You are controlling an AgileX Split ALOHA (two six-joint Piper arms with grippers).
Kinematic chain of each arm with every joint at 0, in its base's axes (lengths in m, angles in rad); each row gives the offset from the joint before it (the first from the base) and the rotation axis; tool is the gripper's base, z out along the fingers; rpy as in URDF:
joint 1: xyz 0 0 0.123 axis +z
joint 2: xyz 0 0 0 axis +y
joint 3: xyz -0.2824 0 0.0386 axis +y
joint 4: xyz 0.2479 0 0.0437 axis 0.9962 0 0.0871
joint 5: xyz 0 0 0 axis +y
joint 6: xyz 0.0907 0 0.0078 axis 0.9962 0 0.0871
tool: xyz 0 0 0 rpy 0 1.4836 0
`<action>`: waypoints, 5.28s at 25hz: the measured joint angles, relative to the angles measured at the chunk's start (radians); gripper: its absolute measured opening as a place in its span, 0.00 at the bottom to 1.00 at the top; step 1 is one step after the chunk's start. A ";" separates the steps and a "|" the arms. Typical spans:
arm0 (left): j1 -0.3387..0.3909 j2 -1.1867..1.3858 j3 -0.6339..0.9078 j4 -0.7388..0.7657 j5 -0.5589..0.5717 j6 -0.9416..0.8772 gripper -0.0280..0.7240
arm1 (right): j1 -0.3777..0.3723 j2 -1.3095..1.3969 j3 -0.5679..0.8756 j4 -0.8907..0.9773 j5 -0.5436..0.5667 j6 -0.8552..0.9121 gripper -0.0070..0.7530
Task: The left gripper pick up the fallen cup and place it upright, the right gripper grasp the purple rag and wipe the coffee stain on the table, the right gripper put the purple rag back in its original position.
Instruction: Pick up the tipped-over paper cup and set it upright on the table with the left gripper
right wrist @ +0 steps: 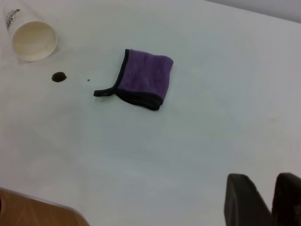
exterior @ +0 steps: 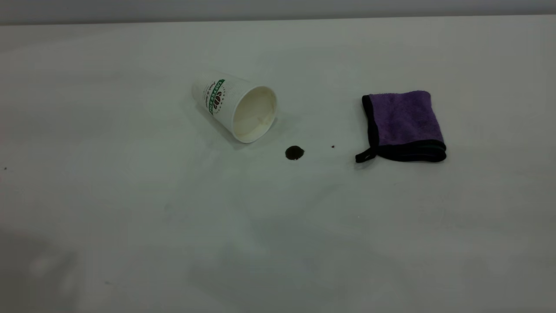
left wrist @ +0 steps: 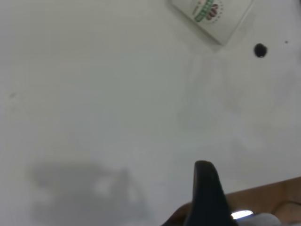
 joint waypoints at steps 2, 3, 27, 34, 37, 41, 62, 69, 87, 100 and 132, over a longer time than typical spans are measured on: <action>-0.016 0.121 -0.054 -0.033 -0.029 0.025 0.76 | 0.000 0.000 0.000 0.000 0.000 0.000 0.26; -0.036 0.183 -0.084 -0.035 -0.040 0.033 0.76 | 0.000 0.000 0.000 0.000 0.000 0.000 0.27; -0.668 1.224 -0.740 0.783 -0.149 -0.648 0.76 | 0.000 0.000 0.000 0.000 0.000 0.000 0.31; -0.705 1.372 -0.839 0.927 -0.196 -0.783 0.76 | 0.000 0.000 0.000 0.000 0.000 0.001 0.32; -0.708 1.400 -0.847 0.988 -0.199 -0.865 0.76 | 0.000 0.000 0.000 0.000 0.000 0.001 0.32; -0.708 1.414 -0.849 1.052 -0.200 -0.930 0.75 | 0.000 0.000 0.000 0.000 0.000 0.001 0.32; -0.708 1.505 -0.855 1.321 -0.186 -1.092 0.71 | 0.000 0.000 0.000 0.000 0.000 0.000 0.32; -0.708 1.524 -0.856 1.346 -0.140 -1.113 0.62 | 0.000 0.000 0.000 0.000 0.000 0.000 0.32; -0.624 1.434 -1.031 0.934 0.102 -0.558 0.05 | 0.000 0.000 0.000 0.000 0.000 0.001 0.32; -0.315 1.484 -1.216 0.255 0.229 -0.002 0.05 | 0.000 0.000 0.000 0.000 0.000 0.001 0.32; -0.269 1.558 -1.226 0.168 0.220 0.003 0.54 | 0.000 0.000 0.000 0.000 0.000 0.000 0.32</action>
